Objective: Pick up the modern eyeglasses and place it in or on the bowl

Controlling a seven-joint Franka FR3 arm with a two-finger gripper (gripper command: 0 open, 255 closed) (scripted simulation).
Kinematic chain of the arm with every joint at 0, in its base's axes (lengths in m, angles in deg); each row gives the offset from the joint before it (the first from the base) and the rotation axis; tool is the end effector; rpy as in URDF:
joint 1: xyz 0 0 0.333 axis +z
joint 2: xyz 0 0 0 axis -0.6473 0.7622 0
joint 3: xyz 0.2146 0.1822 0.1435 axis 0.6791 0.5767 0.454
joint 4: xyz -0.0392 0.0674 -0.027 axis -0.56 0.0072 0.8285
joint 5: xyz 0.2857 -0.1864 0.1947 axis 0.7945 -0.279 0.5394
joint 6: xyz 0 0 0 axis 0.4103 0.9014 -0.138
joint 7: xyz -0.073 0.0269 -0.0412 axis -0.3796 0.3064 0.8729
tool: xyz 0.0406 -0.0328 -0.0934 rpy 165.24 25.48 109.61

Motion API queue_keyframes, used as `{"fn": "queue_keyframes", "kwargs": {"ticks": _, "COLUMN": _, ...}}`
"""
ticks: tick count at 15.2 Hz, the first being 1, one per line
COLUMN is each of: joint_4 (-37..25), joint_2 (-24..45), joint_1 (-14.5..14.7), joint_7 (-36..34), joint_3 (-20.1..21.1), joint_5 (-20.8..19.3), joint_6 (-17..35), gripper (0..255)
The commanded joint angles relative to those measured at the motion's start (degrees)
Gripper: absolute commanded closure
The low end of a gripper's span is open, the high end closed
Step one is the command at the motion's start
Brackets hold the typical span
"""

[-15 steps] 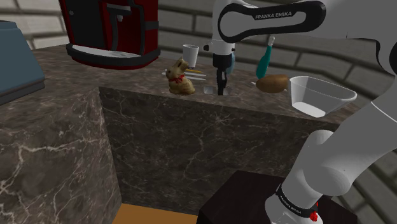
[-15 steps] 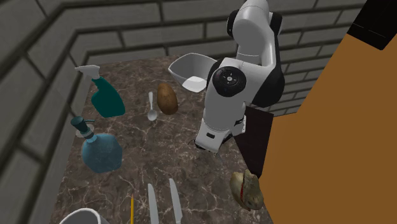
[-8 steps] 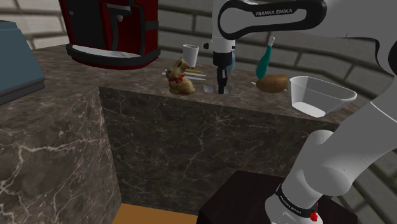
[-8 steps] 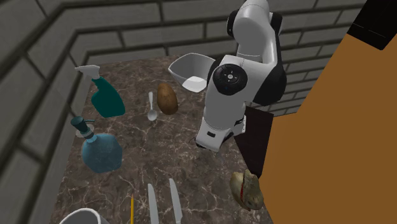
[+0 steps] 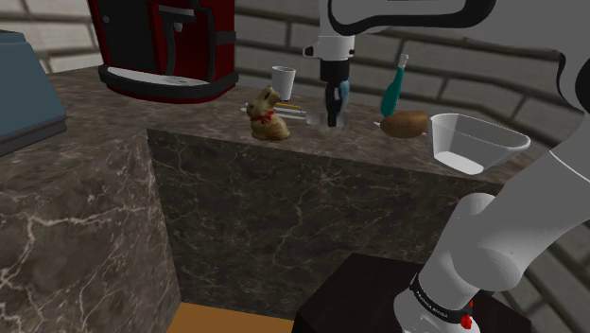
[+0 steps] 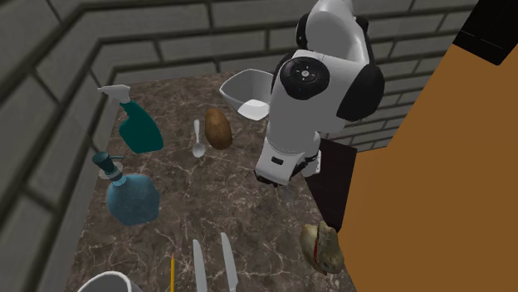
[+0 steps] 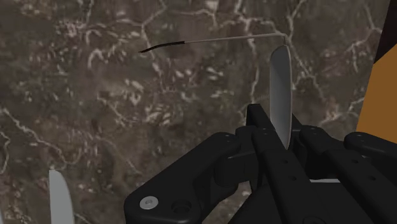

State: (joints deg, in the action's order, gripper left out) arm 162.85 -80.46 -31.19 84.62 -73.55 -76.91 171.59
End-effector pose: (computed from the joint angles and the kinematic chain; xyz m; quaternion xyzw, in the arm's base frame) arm 0.4464 0.0130 0.5971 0.9228 0.3769 -0.0769 0.0219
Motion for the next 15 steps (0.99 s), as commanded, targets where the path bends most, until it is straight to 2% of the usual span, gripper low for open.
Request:
{"fn": "queue_keyframes", "kwargs": {"ticks": 1, "joint_4": -2.0, "joint_2": 0.5, "joint_1": 0.0, "joint_7": 0.1, "joint_3": 0.0, "joint_5": 0.0, "joint_6": -1.6, "gripper": 255}}
{"fn": "queue_keyframes", "kwargs": {"ticks": 15, "joint_4": -16.7, "joint_2": 4.0, "joint_1": 0.1, "joint_7": 1.3, "joint_3": 0.2, "joint_5": 0.2, "joint_6": -12.6, "gripper": 255}}
